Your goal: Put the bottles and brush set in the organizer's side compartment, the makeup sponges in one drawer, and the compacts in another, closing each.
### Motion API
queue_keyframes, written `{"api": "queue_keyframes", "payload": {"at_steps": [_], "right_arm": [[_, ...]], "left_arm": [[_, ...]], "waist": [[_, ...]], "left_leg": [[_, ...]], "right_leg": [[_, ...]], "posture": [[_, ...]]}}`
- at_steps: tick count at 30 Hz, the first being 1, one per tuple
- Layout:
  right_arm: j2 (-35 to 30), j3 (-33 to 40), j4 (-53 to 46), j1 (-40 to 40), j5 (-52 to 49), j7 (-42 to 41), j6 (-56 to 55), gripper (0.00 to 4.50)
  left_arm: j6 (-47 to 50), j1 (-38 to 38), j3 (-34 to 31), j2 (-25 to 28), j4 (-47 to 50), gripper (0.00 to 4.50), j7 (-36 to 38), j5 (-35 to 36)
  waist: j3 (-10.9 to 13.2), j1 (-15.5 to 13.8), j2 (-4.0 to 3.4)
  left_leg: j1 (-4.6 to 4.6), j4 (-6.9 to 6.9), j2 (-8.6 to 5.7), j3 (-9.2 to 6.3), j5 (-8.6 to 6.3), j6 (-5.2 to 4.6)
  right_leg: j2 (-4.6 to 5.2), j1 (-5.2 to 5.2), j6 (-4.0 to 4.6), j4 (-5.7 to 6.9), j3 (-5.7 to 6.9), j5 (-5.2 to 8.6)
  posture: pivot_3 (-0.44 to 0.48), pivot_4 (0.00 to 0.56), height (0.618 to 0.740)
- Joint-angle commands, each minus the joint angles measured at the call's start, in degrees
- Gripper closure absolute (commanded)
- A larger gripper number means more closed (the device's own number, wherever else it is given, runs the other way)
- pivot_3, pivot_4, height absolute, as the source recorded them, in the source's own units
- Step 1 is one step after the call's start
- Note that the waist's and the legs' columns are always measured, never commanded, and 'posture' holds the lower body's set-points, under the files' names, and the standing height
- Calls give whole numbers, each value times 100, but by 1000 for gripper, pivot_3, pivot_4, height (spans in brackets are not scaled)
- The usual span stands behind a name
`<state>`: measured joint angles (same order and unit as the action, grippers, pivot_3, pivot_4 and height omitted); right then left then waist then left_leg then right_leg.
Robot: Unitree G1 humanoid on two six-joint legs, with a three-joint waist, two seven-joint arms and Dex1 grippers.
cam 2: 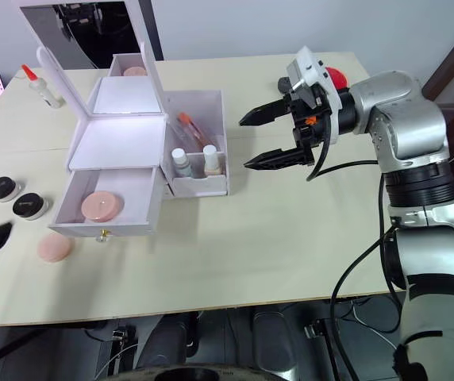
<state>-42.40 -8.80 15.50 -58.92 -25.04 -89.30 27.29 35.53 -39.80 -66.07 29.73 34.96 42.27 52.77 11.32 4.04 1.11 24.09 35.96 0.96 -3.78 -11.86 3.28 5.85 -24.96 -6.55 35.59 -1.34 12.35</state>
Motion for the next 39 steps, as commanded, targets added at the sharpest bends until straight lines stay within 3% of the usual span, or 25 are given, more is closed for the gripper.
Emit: {"api": "queue_keyframes", "payload": {"at_steps": [1, 4, 6, 7, 13, 16, 18, 22, 25, 31, 39], "right_arm": [[-58, 225, 271, -36, 64, -122, -333, 0], [-154, 313, 709, -104, 37, -215, -142, 0], [-343, 288, 870, -119, -30, -293, -38, 0], [-393, 281, 920, -119, -47, -312, -63, 0], [-372, 90, 1006, -83, -2, -320, -193, 0], [-362, 38, 791, -86, -163, -320, -64, 0], [-393, -36, 554, -55, -272, -320, -2, 0], [-229, -153, -62, -84, -406, -320, 384, 0], [3, -157, -531, -133, -456, -206, 671, 0], [168, -48, -1143, -80, -509, 75, 1007, 0], [58, 109, -1659, 141, -640, 422, 1330, 0]], "left_arm": [[-789, -570, -167, -687, 182, 25, 318, -346], [-1411, -1181, 49, -1512, -6, 25, 579, -729], [-1771, -1490, 195, -2008, -282, 25, 773, -883], [-1950, -1578, 263, -2143, -389, 25, 834, -963], [-2523, -1751, 690, -2429, -530, 25, 811, -1119], [-2619, -1774, 874, -2374, -412, 25, 701, -1132], [-2626, -1763, 958, -2278, -332, 25, 581, -1121], [-2339, -1662, 1367, -1791, 174, 25, 239, -1357], [-1627, -1317, 1745, -1226, 462, 25, -429, -1342], [-941, -330, 2289, -590, 293, 25, -1238, -1505], [-693, 553, 2456, -432, -409, 25, -1779, -1726]], "waist": [[-1, -23, 3], [-4, 6, -2], [-3, 47, -13], [-3, 73, -13], [-12, 190, -1], [-13, 168, 7], [-12, 136, 19], [-8, 58, 23], [-7, 8, 18], [-9, -5, 18], [-11, -11, 20]], "left_leg": [[1, 6, 0, -2, -1, 1], [12, 30, 1, -2, -13, 21], [37, 19, 6, -1, -14, 21], [56, 17, 7, 0, -14, 21], [102, 30, 11, 49, -16, 16], [101, 28, 9, 83, -19, 8], [100, 36, -4, 100, -18, -11], [52, 13, 1, 91, -23, -16], [23, 9, 26, 73, -25, -18], [18, 29, 68, 61, -25, -18], [3, 22, 76, 60, -23, -20]], "right_leg": [[0, 8, -2, -12, 1, 1], [2, 3, -7, -79, 2, 4], [-1, 13, 18, -188, 15, -12], [1, 43, 41, -252, 25, -26], [26, 39, 49, -342, 21, -32], [45, 6, 79, -305, 18, -53], [67, -32, 101, -216, 12, -67], [62, -48, 39, -117, 14, -82], [30, -48, 2, -76, 15, -58], [-19, -43, 19, -65, 16, -68], [-31, -41, 48, -42, 18, -87]], "posture": [[0, 150, 740], [0, 150, 740], [0, 150, 740], [0, 150, 740], [0, 150, 740], [0, 150, 740], [0, 150, 740], [0, 150, 740], [0, 150, 740], [0, 150, 740], [0, 150, 740]]}}
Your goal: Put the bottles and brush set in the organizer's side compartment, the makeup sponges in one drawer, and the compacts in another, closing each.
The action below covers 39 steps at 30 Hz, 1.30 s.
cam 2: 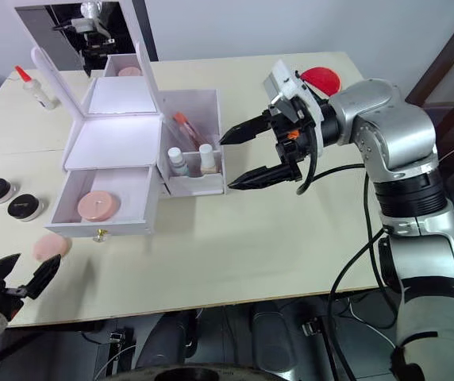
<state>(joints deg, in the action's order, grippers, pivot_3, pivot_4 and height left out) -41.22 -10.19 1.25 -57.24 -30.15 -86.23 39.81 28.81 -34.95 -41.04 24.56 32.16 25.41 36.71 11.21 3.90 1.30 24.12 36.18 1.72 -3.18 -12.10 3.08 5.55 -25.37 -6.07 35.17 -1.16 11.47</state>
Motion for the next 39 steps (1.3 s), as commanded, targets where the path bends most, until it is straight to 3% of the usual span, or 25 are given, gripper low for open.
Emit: {"api": "queue_keyframes", "payload": {"at_steps": [1, 10, 22, 26, 27, 33, 39], "right_arm": [[-62, 260, -261, -18, -142, 163, 99, 0], [63, 337, -458, -20, -250, 641, 343, 0], [-71, 307, -508, 36, -353, 613, 422, 0], [-108, 306, -452, 16, -332, 582, 416, 0], [-112, 304, -447, 13, -330, 579, 422, 0], [-113, 251, -427, -11, -307, 508, 408, 0], [-108, 170, -194, -141, -208, 291, 289, 0]], "left_arm": [[-32, 143, -16, 108, -233, 25, -120, -182], [-420, 897, 613, -31, -994, 25, -242, -756], [-901, 1052, 973, -60, -1368, 25, -104, -1207], [-1122, 1123, 1061, -82, -1518, 1820, -113, -1353], [-1182, 1141, 1058, -81, -1551, 1827, -121, -1389], [-1353, 1041, 677, -116, -1525, 1827, -163, -1244], [-1076, 706, -698, 151, -814, 1827, -52, -138]], "waist": [[0, 2, 0], [-1, -6, 2], [-1, -11, 1], [-1, -12, 1], [-1, -12, 1], [-1, -14, 1], [0, -6, 2]], "left_leg": [[-4, -2, 1, 0, 0, 0], [-13, 5, 5, 0, 0, 1], [-16, -3, 7, 0, 0, 0], [-18, -4, 8, 0, 0, 1], [-18, -3, 8, 0, 0, 1], [-19, -6, 8, -1, 0, 1], [-17, -14, 12, 0, -1, 2]], "right_leg": [[-1, 0, 0, 3, 0, 0], [-5, 10, 6, 3, -1, -4], [-6, 8, 6, 2, 0, -4], [-6, 8, 5, 2, 1, -3], [-6, 8, 5, 2, 1, -3], [-6, 8, 6, 2, 1, -3], [-6, 2, 5, -3, 2, -3]], "posture": [[0, 150, 740], [0, 150, 740], [0, 150, 740], [0, 150, 740], [0, 150, 740], [0, 150, 740], [0, 150, 740]]}}
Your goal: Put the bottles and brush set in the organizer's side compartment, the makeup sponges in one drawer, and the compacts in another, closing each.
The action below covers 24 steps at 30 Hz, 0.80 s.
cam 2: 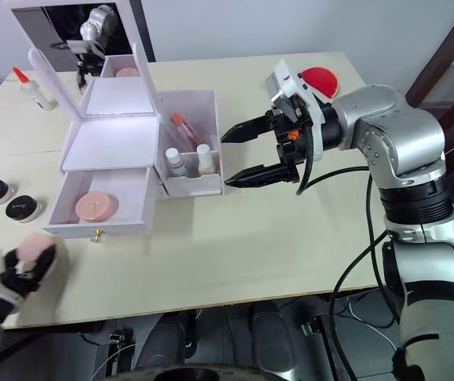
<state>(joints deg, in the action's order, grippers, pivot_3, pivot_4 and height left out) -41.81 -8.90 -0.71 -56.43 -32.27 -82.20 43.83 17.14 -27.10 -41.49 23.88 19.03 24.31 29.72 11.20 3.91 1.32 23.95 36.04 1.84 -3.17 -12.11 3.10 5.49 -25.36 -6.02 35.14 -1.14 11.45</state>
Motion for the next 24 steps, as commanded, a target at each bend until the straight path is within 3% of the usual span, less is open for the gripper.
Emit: {"api": "queue_keyframes", "payload": {"at_steps": [1, 5, 8, 11, 14, 18, 24], "right_arm": [[-38, 34, 49, -248, 20, -142, -138, 0], [-15, -19, 228, -336, 86, -243, -242, 0], [-3, -75, 406, -382, 229, -281, -426, 0], [7, -108, 490, -335, 364, -254, -566, 0], [9, -57, 437, -237, 381, -173, -577, 0], [-53, 73, 202, -18, 323, 0, -476, 0], [-212, 333, -244, 307, 172, 283, -243, 0]], "left_arm": [[195, -116, -824, 327, 649, 1827, 91, 753], [686, -205, -1277, 1003, 1218, 1827, 428, 1526], [1140, -63, -1346, 1840, 1615, 1827, 994, 2327], [1609, 339, -975, 2707, 1783, 1827, 1324, 2817], [1851, 935, -388, 3094, 1680, 1827, 1303, 2971], [1957, 1818, 832, 3327, 1332, 1827, 1388, 2526], [1858, 2497, 1800, 3423, 880, 1827, 1731, 1771]], "waist": [[0, -16, 0], [0, -38, 5], [1, -27, 3], [4, -15, -4], [8, 17, -18], [7, -9, -16], [9, -29, -17]], "left_leg": [[1, 0, 0, 0, 0, 0], [5, 8, -1, 1, -9, 15], [11, 10, -1, 4, -12, 19], [21, 4, -1, 4, -12, 20], [33, 1, -1, 19, -5, 9], [31, -17, 1, 18, -8, 13], [28, -21, 2, -3, -9, 11]], "right_leg": [[0, -2, 0, 0, 0, 0], [5, 1, -6, -13, 1, 4], [5, 1, -6, -34, 2, 4], [5, 2, 3, -66, 3, -2], [5, 3, 30, -79, -2, -20], [-1, -8, 8, -55, -2, -9], [-12, -28, -27, 5, -1, 19]], "posture": [[0, 150, 740], [0, 150, 740], [0, 150, 740], [0, 150, 740], [0, 150, 740], [0, 150, 740], [0, 150, 740]]}}
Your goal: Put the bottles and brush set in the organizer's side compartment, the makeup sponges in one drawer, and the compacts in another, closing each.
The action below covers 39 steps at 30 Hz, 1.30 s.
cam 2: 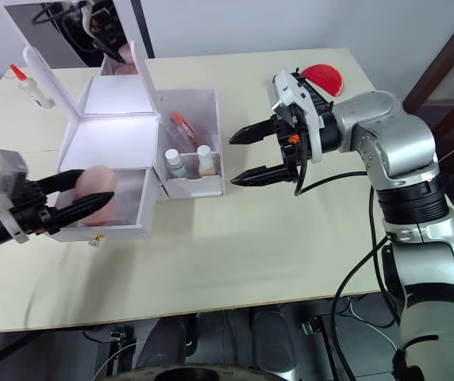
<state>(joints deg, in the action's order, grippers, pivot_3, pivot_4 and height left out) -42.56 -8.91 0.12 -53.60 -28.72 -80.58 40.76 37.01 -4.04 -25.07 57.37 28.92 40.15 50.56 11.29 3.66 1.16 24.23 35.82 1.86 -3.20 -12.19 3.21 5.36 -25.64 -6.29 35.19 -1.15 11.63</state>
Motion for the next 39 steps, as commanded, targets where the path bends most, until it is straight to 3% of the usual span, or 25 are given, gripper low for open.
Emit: {"api": "queue_keyframes", "payload": {"at_steps": [1, 9, 26, 28, 30, 39], "right_arm": [[-159, 367, -389, 79, -198, 165, 92, 0], [-213, 468, -564, 234, -309, 389, 186, 0], [-86, 385, -523, 238, -277, 508, 108, 0], [-67, 381, -526, 250, -272, 522, 99, 0], [-58, 379, -522, 258, -266, 528, 95, 0], [-70, 353, -518, 262, -290, 468, 81, 0]], "left_arm": [[-129, 276, 243, 54, -164, 1827, 192, -373], [-29, 730, 588, -123, -212, 1827, 456, -510], [-36, 704, 635, -283, -196, 1827, 706, -951], [7, 762, 590, -304, -236, 769, 726, -908], [48, 795, 554, -313, -248, 65, 764, -864], [332, 932, -96, -322, -123, 65, 775, -238]], "waist": [[0, -10, 0], [0, -15, 1], [0, -116, 1], [0, -118, 1], [0, -118, 1], [0, -106, 2]], "left_leg": [[0, 1, 0, 0, 0, 0], [-16, 31, 0, 0, 0, 1], [-20, 27, 0, -2, 1, 0], [-20, 27, 0, -2, 1, 0], [-19, 26, 0, -2, 1, 0], [-20, 29, 0, -2, 1, 0]], "right_leg": [[0, 0, 1, 1, 0, -1], [1, 23, 15, 1, -1, -12], [0, 24, 18, 3, -1, -14], [0, 25, 18, 2, -1, -14], [0, 25, 18, 2, -1, -14], [0, 26, 18, 3, -1, -14]], "posture": [[0, 150, 740], [0, 150, 740], [0, 150, 740], [0, 150, 740], [0, 150, 740], [0, 150, 740]]}}
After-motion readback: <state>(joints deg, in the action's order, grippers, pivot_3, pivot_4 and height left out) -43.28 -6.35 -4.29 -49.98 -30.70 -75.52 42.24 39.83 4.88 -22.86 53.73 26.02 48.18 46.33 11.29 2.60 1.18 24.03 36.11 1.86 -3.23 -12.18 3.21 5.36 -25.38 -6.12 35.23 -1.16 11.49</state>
